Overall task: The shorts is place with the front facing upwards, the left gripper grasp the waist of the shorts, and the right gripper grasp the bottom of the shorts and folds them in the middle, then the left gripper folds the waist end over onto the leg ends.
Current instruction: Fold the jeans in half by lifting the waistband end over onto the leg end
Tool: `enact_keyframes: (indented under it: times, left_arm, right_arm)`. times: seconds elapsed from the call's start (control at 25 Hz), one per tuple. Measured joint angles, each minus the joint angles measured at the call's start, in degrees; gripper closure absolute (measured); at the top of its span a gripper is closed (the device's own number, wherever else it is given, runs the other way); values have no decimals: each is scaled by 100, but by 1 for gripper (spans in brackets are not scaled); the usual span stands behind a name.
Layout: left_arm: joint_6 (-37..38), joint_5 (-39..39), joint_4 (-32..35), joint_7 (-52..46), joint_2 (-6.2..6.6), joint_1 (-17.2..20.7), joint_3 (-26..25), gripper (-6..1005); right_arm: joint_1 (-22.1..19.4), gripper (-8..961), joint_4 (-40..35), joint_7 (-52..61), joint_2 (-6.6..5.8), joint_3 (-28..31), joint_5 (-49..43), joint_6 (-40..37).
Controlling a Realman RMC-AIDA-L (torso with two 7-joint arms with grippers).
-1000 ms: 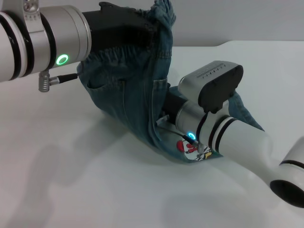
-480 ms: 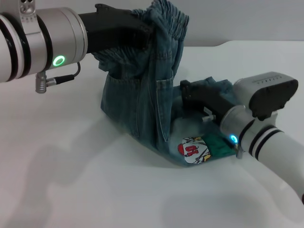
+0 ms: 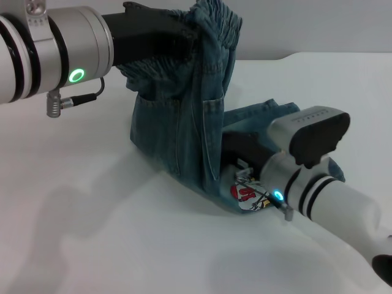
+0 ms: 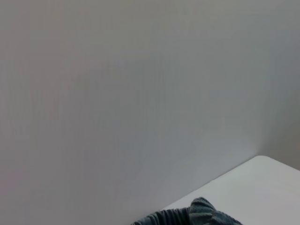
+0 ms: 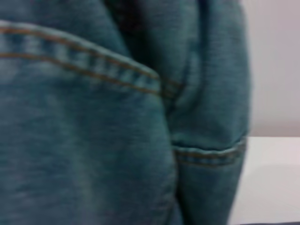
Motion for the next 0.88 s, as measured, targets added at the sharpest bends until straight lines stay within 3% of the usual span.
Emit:
enact_keyframes:
  times: [0.6,0.88]
  left_arm:
    - [14,0,4,10,0,-29,35,892]
    - [36,-1,57,26,-1,-38,36,892]
  right_arm:
    - [593,954,278,433,25,-677,15,-96]
    - [495,955,220,396,20,-603,-18,-254]
